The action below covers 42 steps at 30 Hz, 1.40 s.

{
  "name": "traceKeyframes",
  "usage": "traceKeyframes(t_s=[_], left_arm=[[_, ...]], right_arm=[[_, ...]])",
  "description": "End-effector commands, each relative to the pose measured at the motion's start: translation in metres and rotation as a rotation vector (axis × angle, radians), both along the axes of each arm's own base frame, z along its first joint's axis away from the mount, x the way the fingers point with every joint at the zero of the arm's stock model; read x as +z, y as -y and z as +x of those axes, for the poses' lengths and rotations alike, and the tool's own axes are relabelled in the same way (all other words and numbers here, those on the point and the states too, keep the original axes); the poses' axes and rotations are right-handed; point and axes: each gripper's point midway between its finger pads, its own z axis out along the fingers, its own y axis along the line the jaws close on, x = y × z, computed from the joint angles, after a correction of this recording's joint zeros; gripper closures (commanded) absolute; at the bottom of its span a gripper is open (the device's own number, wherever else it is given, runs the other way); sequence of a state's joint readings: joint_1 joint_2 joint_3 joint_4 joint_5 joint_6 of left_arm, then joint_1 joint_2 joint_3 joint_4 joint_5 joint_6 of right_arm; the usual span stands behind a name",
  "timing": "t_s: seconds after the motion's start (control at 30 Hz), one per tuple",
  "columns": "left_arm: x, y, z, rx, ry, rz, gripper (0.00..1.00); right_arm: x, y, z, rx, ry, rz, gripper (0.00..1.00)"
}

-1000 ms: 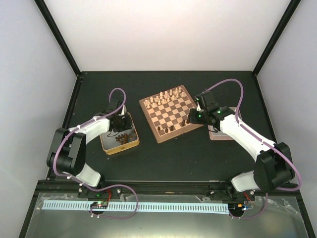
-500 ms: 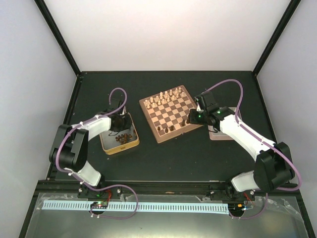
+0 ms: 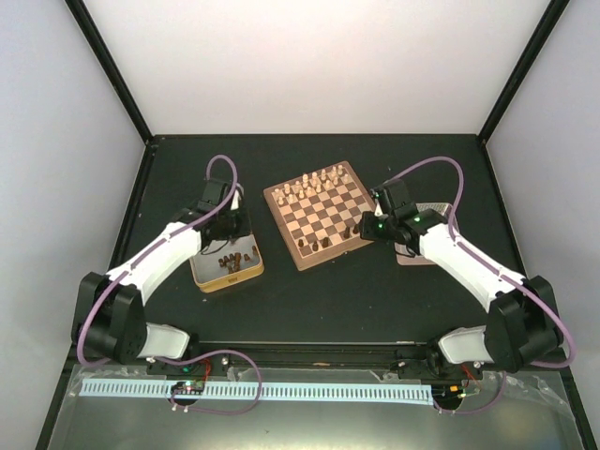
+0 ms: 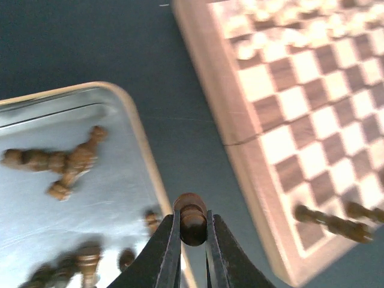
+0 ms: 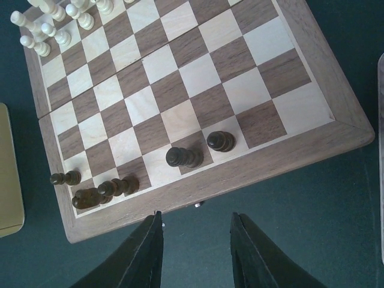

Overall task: Set up the chess pieces on the board
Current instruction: Pick up the chess piece from the storage box, then place the chess piece on the chessboard.

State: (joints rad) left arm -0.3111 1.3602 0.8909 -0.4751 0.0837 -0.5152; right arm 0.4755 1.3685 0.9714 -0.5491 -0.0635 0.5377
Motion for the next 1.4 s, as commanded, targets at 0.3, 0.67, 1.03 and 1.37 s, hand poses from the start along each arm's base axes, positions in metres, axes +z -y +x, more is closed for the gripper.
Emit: traceKeyframes(t_s=[0.3,0.67,1.03,1.37], left_arm=[[0.034,0.143,0.001,-0.431,0.033,-0.031,0.94],[-0.014,0.182,-0.001,-0.585,-0.074,0.095,0.93],[-0.034,0.180,0.006,-0.594,-0.116,0.175,0.93],[-0.049,0.179,0.006,-0.600,-0.161,0.196,0.91]], right_arm=[[0.007,0.006,-0.008,-0.031,0.043,0.036,0.68],[0.000,0.007,-0.012,-0.027,0.029,0.028,0.68],[-0.002,0.007,-0.011,-0.029,0.025,0.022,0.68],[-0.003,0.006,-0.011,-0.025,0.018,0.021,0.68]])
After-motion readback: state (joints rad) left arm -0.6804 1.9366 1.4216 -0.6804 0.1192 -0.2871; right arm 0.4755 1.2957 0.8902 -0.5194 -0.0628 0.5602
